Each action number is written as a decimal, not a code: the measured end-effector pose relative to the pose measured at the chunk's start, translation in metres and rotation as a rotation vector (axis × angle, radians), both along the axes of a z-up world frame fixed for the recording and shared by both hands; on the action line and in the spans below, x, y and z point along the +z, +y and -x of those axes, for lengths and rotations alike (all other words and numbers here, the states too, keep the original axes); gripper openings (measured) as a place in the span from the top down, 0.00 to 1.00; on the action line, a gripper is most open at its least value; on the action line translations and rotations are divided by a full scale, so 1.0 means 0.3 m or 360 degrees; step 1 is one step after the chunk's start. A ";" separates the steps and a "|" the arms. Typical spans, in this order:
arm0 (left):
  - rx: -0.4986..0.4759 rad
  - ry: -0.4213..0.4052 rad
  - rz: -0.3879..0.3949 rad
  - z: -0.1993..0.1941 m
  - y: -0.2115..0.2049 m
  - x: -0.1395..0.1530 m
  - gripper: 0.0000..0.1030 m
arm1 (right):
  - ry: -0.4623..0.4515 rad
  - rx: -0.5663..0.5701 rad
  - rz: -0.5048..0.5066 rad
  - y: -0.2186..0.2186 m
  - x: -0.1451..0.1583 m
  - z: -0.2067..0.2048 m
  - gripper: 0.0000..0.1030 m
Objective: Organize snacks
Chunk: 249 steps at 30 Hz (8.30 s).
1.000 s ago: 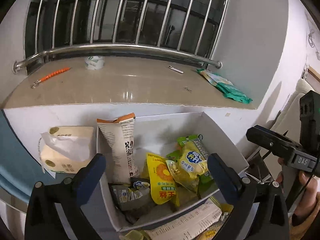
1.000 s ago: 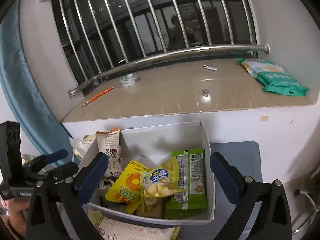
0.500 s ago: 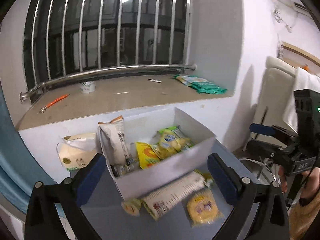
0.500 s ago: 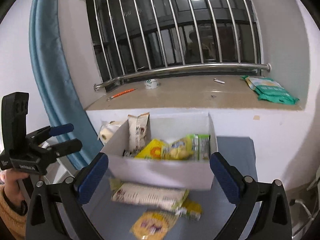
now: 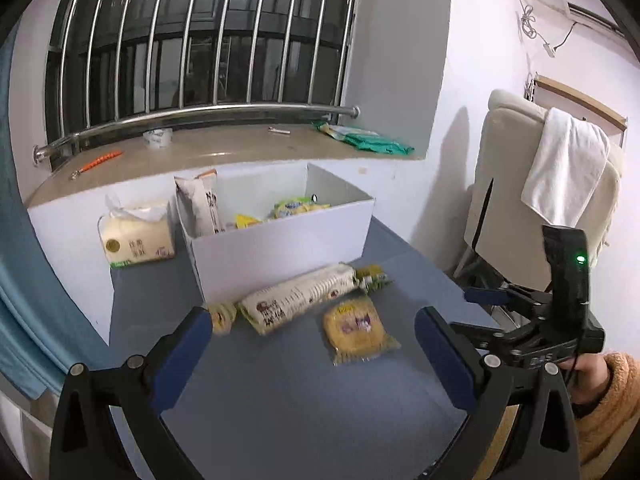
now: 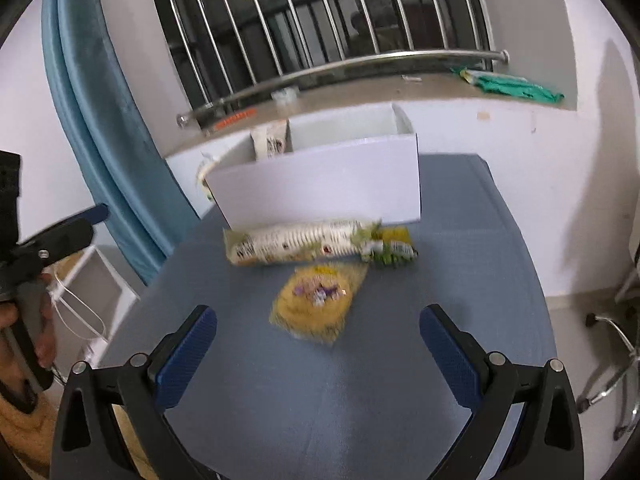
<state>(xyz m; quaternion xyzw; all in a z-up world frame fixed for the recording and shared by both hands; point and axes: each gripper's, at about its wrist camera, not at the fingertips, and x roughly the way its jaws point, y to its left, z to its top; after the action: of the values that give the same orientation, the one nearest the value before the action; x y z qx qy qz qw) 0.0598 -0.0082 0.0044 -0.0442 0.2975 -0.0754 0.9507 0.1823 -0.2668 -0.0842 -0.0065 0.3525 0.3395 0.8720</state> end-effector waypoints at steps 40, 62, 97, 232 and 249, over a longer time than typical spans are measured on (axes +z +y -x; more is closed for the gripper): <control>-0.0306 0.0259 -0.0335 -0.323 -0.096 -0.199 0.00 | 0.0134 -0.0049 -0.0009 -0.012 -0.053 -0.039 0.27; -0.0337 0.0551 -0.0458 -0.650 -0.135 -0.422 0.49 | 0.0087 -0.0126 -0.0087 -0.196 0.010 0.050 0.27; 0.0213 0.0010 0.0224 -0.736 0.243 0.096 0.64 | -0.0024 -0.0001 -0.0070 0.290 0.317 -0.610 0.27; 0.0482 0.0148 0.0060 -0.740 0.303 0.078 0.00 | -0.0046 -0.0067 0.0066 0.288 0.269 -0.683 0.00; 0.0442 -0.0036 -0.0071 -0.342 0.155 0.237 0.00 | -0.0473 -0.0062 0.0097 0.222 0.468 -0.230 0.00</control>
<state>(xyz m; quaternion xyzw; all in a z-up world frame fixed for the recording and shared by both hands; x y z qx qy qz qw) 0.1623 0.0381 0.0756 -0.0631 0.2795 0.0631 0.9560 0.2513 -0.2003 0.0561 -0.0764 0.2297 0.3069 0.9204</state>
